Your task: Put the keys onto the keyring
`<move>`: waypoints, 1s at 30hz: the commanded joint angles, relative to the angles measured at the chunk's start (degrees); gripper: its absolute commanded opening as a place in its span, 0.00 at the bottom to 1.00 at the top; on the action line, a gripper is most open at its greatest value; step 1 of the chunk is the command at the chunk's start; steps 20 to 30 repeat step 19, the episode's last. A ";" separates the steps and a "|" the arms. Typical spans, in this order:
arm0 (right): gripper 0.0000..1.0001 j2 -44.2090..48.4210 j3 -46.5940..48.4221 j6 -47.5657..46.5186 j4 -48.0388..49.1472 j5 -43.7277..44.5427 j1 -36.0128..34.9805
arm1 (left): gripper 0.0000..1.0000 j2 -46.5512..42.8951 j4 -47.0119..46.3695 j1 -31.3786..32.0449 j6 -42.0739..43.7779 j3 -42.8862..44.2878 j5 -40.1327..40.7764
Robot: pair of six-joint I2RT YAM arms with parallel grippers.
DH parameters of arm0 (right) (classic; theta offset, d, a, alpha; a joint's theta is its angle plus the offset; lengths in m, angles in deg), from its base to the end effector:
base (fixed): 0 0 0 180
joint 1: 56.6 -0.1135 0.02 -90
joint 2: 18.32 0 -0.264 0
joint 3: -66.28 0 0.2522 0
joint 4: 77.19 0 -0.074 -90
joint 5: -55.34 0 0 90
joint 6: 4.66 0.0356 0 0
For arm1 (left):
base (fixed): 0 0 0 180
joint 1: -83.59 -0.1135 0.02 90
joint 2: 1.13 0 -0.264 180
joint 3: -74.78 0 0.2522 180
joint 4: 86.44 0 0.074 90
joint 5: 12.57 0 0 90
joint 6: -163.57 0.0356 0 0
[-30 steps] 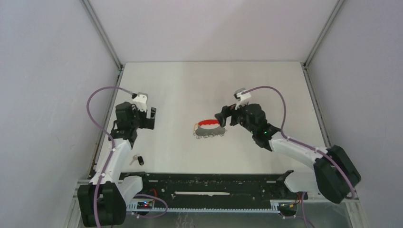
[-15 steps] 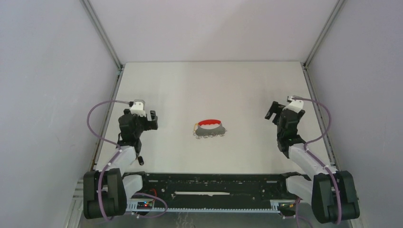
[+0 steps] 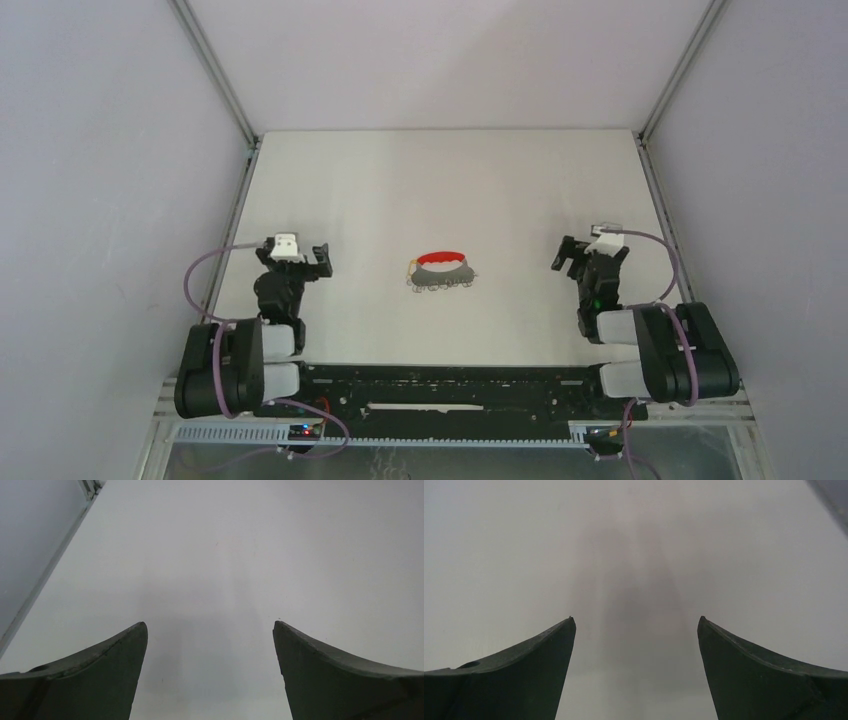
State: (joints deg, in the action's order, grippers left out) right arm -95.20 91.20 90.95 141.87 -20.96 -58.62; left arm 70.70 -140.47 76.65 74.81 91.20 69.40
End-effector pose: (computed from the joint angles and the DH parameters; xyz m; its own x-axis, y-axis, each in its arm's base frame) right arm 0.2215 -0.0006 0.1477 -0.2028 0.0879 -0.9753 0.2173 0.9752 0.0427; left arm 0.1893 0.0180 0.1541 -0.0235 0.0187 -0.9995 0.0195 0.9996 0.0183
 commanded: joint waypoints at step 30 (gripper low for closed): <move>1.00 -0.84 2.28 -0.62 4.51 -4.16 1.58 | 1.00 0.11 5.20 1.75 -1.32 7.29 7.91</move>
